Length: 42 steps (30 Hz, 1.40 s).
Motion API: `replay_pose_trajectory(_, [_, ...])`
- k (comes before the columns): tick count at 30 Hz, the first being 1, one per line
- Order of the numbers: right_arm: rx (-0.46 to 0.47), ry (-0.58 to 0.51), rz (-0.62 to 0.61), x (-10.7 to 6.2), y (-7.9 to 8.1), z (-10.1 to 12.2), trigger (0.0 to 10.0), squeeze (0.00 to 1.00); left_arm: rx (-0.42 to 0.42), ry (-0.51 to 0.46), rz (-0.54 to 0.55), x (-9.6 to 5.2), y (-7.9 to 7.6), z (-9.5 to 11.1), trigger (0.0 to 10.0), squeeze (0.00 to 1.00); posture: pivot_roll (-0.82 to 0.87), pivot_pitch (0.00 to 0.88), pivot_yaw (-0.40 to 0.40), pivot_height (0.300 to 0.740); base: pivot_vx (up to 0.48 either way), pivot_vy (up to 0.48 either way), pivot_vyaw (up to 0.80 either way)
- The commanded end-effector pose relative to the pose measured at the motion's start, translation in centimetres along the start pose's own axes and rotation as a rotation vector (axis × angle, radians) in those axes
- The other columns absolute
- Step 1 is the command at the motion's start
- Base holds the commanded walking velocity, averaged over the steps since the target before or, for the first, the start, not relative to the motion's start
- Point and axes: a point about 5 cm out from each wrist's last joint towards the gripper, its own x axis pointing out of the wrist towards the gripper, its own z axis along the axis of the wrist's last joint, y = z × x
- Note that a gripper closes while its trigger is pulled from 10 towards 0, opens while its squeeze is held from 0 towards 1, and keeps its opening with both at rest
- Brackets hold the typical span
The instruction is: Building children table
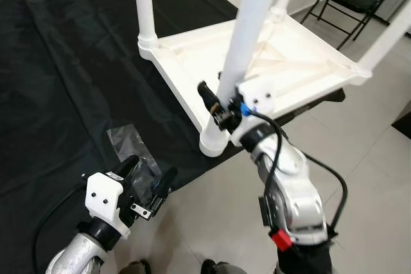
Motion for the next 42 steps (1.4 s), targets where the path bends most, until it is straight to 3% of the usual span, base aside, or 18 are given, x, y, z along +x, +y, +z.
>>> replay_pose_trajectory(1, [0.005,0.272,-0.028,-0.8,-1.4,-5.6,10.0,0.0,-0.004,0.016,0.006,-0.2,-0.2,-0.5,10.0,0.0,0.02,0.245,-0.119,0.74,0.0,0.0,0.0])
replay_pose_trajectory(3, [0.011,0.237,-0.013,-0.5,-1.7,-5.1,10.0,0.0,-0.004,0.014,0.011,-0.2,-0.2,-0.4,10.0,0.0,0.02,0.245,-0.119,0.74,0.0,0.0,0.0])
replay_pose_trajectory(4, [0.043,0.197,0.026,-0.1,-1.9,-4.4,10.0,1.0,-0.003,0.014,0.012,-0.2,-0.2,-0.4,10.0,0.0,0.02,0.246,-0.113,0.74,0.0,0.0,0.0])
replay_pose_trajectory(6, [0.043,0.197,0.026,-0.1,-1.9,-4.4,10.0,1.0,-0.003,0.014,0.012,-0.2,-0.2,-0.4,10.0,0.0,0.02,0.246,-0.113,0.74,0.0,0.0,0.0])
replay_pose_trajectory(8, [0.066,0.073,0.157,0.9,-2.4,-2.0,10.0,0.98,-0.007,0.012,0.005,-0.2,-0.4,-0.3,10.0,0.0,0.02,0.262,-0.106,0.74,0.0,0.0,0.0])
replay_pose_trajectory(9, [0.071,0.024,0.255,1.2,-2.6,-0.8,10.0,0.63,-0.009,0.012,0.001,-0.2,-0.5,-0.3,10.0,0.0,0.02,0.262,-0.106,0.74,0.0,0.0,0.0])
replay_pose_trajectory(10, [0.028,-0.012,0.356,1.4,-3.1,0.4,10.0,0.0,-0.011,0.012,-0.002,-0.2,-0.6,-0.2,10.0,0.0,0.03,0.269,-0.108,0.74,0.0,0.0,0.0])
replay_pose_trajectory(16, [-0.069,-0.016,0.708,1.7,-4.2,2.4,10.0,0.0,-0.016,0.009,-0.004,-0.4,-0.9,0.0,10.0,0.0,0.04,0.29,-0.114,0.74,0.0,0.0,0.0])
replay_pose_trajectory(23, [-0.083,0.016,0.872,1.8,-4.8,2.9,10.0,0.0,-0.015,0.012,0.003,-0.7,-1.0,0.2,10.0,0.0,0.06,0.308,-0.118,0.74,0.0,0.0,0.0])
replay_pose_trajectory(24, [-0.09,0.011,0.893,2.2,-5.1,3.3,3.0,0.0,-0.014,0.014,0.005,-0.9,-1.0,0.3,10.0,0.0,0.07,0.311,-0.117,0.74,0.0,0.0,0.0])
replay_pose_trajectory(26, [-0.09,0.011,0.893,2.2,-5.1,3.3,3.0,0.0,-0.014,0.014,0.005,-0.9,-1.0,0.3,10.0,0.0,0.07,0.311,-0.117,0.74,0.0,0.0,0.0])
replay_pose_trajectory(27, [-0.087,0.004,0.909,2.5,-5.6,3.8,0.0,0.0,-0.012,0.018,0.007,-1.0,-1.0,0.3,10.0,0.0,0.07,0.317,-0.115,0.74,0.0,0.0,0.0])
replay_pose_trajectory(33, [-0.092,0.008,0.936,2.7,-6.8,4.4,0.0,0.0,-0.009,0.024,0.009,-1.3,-1.0,0.4,10.0,0.0,0.08,0.322,-0.11,0.74,0.0,0.0,0.0])
replay_pose_trajectory(38, [-0.105,0.08,0.907,1.2,-8.6,3.0,0.0,0.0,-0.01,0.031,0.009,-1.4,-0.9,0.4,10.0,0.0,0.06,0.33,-0.1,0.74,0.0,0.0,0.0])
replay_pose_trajectory(39, [-0.119,0.118,0.854,0.4,-9.1,2.0,0.0,0.0,-0.012,0.033,0.008,-1.4,-0.8,0.4,10.0,0.0,0.05,0.328,-0.104,0.74,0.0,0.0,0.0])
replay_pose_trajectory(40, [-0.096,0.124,0.681,0.1,-9.8,0.9,0.0,0.0,-0.013,0.035,0.008,-1.5,-0.8,0.3,10.0,0.0,0.04,0.323,-0.111,0.74,0.0,0.0,0.0])
replay_pose_trajectory(41, [-0.024,0.145,0.397,0.0,-10.6,-0.7,0.0,0.0,-0.016,0.035,0.007,-1.6,-0.8,0.2,10.0,0.0,0.03,0.322,-0.116,0.74,0.0,0.0,0.0])
replay_pose_trajectory(42, [-0.024,0.145,0.397,0.0,-10.6,-0.7,0.0,0.0,-0.016,0.035,0.007,-1.6,-0.8,0.2,10.0,0.0,0.03,0.322,-0.116,0.74,0.0,0.0,0.0])
